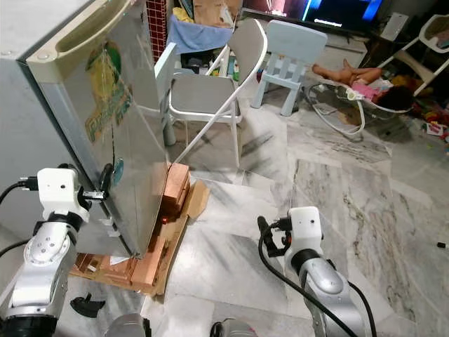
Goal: Restocking fridge
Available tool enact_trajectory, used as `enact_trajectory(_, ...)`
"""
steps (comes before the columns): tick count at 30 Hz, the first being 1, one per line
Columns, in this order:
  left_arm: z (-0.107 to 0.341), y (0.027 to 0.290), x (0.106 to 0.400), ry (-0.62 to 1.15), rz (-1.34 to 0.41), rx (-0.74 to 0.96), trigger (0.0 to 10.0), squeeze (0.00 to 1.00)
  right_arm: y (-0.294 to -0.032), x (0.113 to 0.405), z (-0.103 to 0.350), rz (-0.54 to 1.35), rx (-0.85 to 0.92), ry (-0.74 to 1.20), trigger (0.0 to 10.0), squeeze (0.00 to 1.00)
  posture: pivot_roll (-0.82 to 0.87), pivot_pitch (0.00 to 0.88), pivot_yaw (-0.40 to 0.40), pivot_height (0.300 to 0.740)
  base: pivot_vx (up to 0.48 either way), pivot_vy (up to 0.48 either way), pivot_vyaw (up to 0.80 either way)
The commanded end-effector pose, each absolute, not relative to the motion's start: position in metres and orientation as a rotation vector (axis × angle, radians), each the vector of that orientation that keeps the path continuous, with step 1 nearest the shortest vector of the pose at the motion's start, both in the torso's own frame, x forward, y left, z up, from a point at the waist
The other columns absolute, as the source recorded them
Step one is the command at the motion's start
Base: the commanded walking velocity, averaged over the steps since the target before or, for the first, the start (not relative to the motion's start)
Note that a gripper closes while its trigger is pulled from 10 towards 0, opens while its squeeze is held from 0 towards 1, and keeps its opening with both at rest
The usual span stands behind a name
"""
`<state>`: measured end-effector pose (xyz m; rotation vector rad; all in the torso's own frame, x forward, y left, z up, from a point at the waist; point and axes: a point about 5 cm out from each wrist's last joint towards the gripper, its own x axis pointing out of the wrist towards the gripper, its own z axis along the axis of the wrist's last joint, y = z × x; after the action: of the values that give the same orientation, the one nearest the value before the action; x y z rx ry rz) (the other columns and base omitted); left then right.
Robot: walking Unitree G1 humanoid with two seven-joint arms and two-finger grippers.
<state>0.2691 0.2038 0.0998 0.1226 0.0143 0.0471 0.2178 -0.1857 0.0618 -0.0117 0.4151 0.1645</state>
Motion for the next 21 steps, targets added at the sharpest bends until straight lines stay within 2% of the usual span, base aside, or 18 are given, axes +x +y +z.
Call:
enact_trajectory(1,0.108,0.192,0.280,-0.022,-0.010,0.113,10.0,0.00,-0.189,0.214,0.067,0.178,-0.036,0.420,10.0,0.00,0.08,0.071,-0.112,0.740,0.000,0.000,0.00)
enact_trajectory(11,0.116,0.170,0.308,-0.044,-0.095,0.116,10.0,0.00,-0.189,0.209,0.065,0.175,-0.032,0.441,10.0,0.00,0.07,0.072,-0.102,0.740,0.000,0.000,0.00)
enact_trajectory(15,0.126,0.154,0.320,-0.069,-0.202,0.135,10.0,0.00,-0.189,0.203,0.065,0.165,-0.035,0.446,10.0,0.00,0.06,0.068,-0.096,0.740,0.000,0.000,0.00)
enact_trajectory(21,0.131,0.141,0.324,-0.083,-0.282,0.138,10.0,0.00,-0.195,0.193,0.059,0.128,-0.039,0.479,10.0,0.00,0.06,0.067,-0.088,0.740,0.000,0.000,0.00)
